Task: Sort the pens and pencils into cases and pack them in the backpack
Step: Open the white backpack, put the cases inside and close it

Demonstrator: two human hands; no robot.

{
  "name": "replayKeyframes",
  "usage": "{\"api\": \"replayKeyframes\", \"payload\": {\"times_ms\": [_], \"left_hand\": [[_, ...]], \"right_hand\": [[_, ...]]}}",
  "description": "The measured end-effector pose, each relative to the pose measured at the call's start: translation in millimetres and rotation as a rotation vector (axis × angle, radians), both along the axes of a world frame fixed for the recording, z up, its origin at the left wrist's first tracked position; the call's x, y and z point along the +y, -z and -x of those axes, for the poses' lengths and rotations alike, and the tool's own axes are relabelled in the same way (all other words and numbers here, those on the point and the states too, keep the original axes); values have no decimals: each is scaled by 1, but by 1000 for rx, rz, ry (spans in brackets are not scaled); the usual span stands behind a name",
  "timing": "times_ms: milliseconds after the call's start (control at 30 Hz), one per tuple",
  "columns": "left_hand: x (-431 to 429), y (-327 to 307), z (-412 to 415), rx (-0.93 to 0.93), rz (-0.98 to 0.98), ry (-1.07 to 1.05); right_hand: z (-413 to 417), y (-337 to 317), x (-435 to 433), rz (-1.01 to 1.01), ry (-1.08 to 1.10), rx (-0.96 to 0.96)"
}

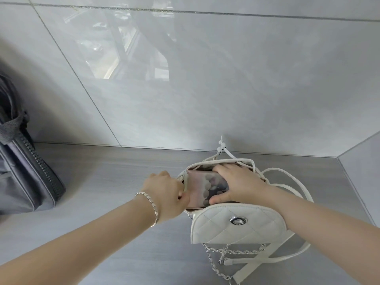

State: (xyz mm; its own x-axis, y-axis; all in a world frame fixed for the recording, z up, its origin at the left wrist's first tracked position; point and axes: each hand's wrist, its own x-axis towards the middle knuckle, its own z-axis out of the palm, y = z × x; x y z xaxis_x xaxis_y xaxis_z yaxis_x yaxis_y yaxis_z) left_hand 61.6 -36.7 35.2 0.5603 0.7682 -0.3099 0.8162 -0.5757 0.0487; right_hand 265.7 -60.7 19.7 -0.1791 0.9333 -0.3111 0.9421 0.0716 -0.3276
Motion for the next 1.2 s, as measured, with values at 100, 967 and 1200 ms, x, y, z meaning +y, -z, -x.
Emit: {"api": "replayKeyframes", "payload": {"times_ms": [100,967,1200], "left_hand": [[2,-6,-7,-97,-78,-121],[24,1,-2,-222,-300,6],[32,10,-31,-103,7,-155]], "right_hand": [[2,-1,-3,4,26,-20],[25,29,-7,-58,-32,-250],[58,32,-8,-217,173,-146]]}}
